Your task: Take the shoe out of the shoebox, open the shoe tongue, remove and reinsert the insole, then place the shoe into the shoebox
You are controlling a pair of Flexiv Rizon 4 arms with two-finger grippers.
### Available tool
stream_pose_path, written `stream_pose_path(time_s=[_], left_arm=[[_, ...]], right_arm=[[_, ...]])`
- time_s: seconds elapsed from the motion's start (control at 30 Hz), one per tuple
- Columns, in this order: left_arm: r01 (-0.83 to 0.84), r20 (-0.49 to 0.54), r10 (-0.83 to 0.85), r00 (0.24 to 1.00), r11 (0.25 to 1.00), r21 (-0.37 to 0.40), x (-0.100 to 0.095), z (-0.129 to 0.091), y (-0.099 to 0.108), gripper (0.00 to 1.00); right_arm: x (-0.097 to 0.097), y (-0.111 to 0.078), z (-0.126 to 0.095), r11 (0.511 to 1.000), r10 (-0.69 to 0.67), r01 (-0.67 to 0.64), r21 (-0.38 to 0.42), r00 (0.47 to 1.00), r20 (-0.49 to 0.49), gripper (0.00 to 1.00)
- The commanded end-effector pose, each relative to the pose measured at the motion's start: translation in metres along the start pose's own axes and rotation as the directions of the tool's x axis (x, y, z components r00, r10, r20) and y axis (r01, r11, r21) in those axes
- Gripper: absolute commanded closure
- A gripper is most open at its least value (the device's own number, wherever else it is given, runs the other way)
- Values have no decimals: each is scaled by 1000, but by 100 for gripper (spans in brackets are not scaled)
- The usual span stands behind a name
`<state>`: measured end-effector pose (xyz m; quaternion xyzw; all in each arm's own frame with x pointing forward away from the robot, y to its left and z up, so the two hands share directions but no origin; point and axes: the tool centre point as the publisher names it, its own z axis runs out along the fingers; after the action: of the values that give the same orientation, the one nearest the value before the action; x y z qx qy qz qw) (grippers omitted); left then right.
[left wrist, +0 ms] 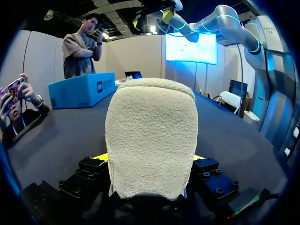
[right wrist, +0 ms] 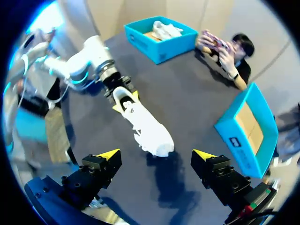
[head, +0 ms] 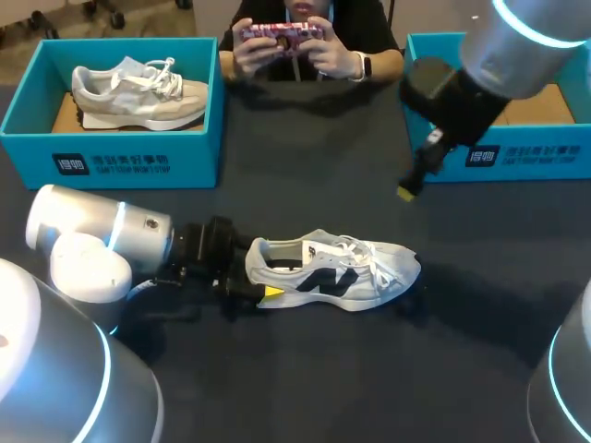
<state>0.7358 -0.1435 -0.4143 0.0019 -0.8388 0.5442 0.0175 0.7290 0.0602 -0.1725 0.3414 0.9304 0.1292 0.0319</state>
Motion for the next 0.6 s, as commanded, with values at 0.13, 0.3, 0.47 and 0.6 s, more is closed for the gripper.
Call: stream_pose_path(time_s=[0.13, 0.3, 0.47, 0.6], left_arm=[[0, 0, 0, 1000, 1000, -2, 0, 2, 2, 100], [0, 0, 0, 1000, 1000, -2, 0, 2, 2, 100], [0, 0, 0, 1000, 1000, -2, 0, 2, 2, 100], [0, 0, 0, 1000, 1000, -2, 0, 2, 2, 100]], right_arm=[[26, 25, 28, 964, 244, -252, 79, 965, 98, 0], [40, 43, 40, 948, 291, -303, 94, 949, 120, 0], [46, 50, 46, 943, 322, -330, 44, 938, 127, 0], [46, 50, 46, 943, 322, -330, 44, 938, 127, 0]])
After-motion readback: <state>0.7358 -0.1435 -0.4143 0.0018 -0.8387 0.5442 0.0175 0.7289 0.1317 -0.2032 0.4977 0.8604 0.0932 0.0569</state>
